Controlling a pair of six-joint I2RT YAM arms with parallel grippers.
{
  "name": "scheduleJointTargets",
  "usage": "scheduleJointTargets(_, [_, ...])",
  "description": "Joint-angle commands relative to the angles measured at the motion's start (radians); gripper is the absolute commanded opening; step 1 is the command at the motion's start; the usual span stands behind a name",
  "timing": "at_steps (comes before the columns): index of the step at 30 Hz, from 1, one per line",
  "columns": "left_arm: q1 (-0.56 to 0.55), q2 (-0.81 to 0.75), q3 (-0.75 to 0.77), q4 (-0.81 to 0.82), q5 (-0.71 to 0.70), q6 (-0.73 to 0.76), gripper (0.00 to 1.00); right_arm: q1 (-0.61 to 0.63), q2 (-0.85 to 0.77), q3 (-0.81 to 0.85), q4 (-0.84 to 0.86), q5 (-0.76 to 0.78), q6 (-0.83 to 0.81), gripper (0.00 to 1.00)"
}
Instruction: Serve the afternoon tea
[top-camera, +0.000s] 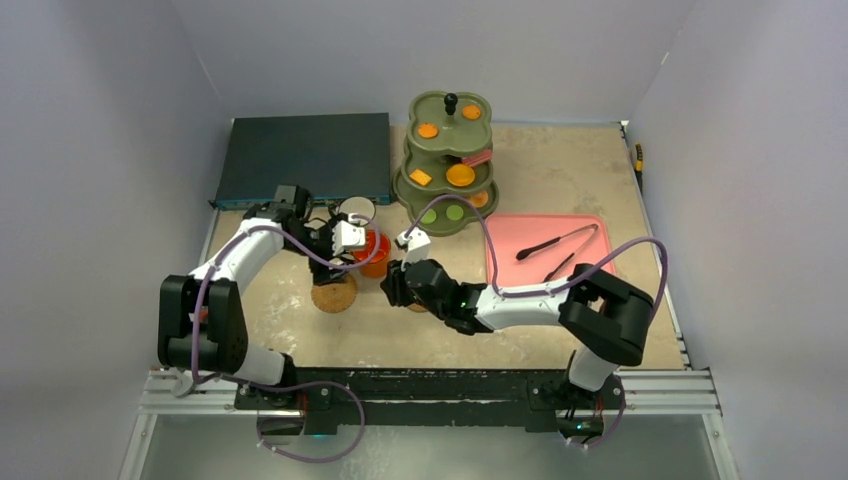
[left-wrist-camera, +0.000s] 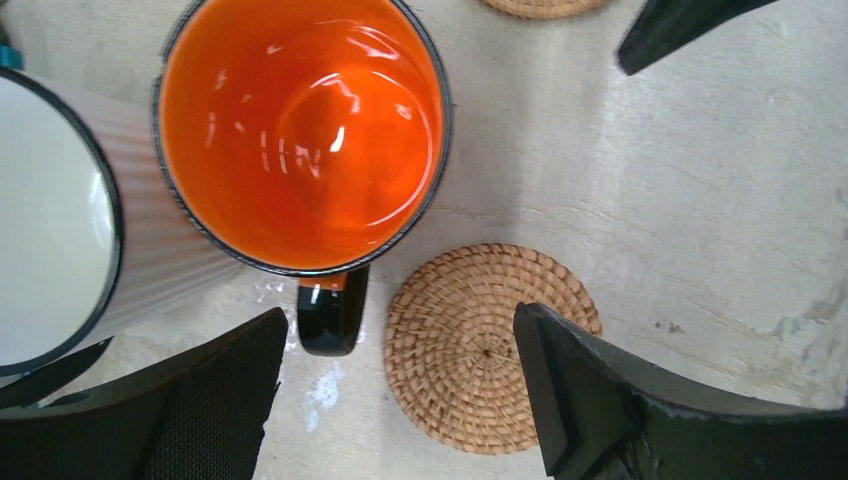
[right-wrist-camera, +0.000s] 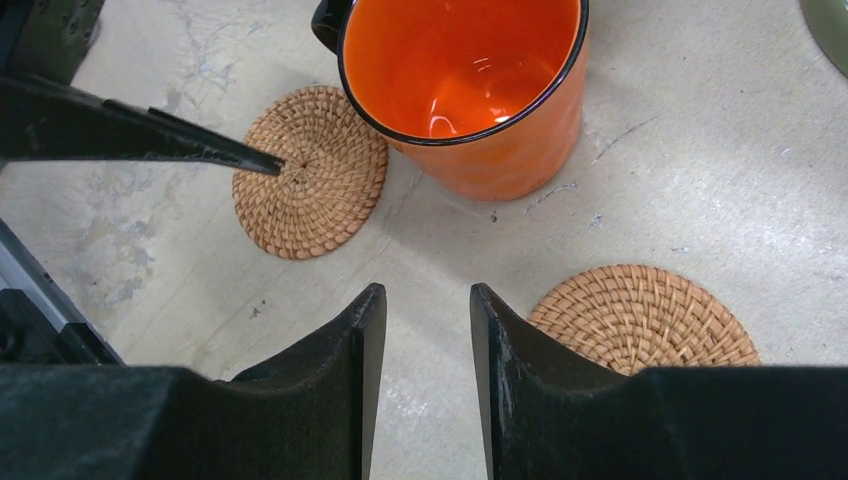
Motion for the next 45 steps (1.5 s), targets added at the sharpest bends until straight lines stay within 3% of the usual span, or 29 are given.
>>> scheduleJointTargets(1, [-0.006,-0.061,-0.015,-0.101,0.023,0.055,0.82,-0.012,0.042,0.066,-0.015,-0.002,0.016,0.39])
scheduleJointTargets(17, [-0.154,-0.122,-0.088,-0.203,0.094,-0.008,0.79,-0.056,0.082,0.113,-0.024,-0.011,0.044,0.37])
scheduleJointTargets(25, [-0.189,-0.107,-0.027,-0.223,0.139,-0.063,0.79,-0.085,0.107,0.147,-0.045,0.0,0.025,0.36])
scheduleJointTargets(34, [-0.198,-0.116,0.076,-0.202,0.201,-0.284,0.79,-0.094,0.061,0.163,-0.159,0.177,0.022,0.55])
scheduleJointTargets(38, [-0.166,-0.16,0.145,-0.226,0.105,-0.389,0.81,-0.069,-0.025,0.124,-0.158,0.176,0.009,0.59])
scheduleJointTargets(42, [0.033,-0.155,0.213,-0.252,0.118,-0.419,0.86,0.003,-0.028,0.156,-0.187,0.162,-0.016,0.62])
scheduleJointTargets(45, [0.096,-0.091,0.282,-0.277,0.059,-0.463,0.88,0.055,0.034,0.242,-0.27,0.182,-0.021,0.62])
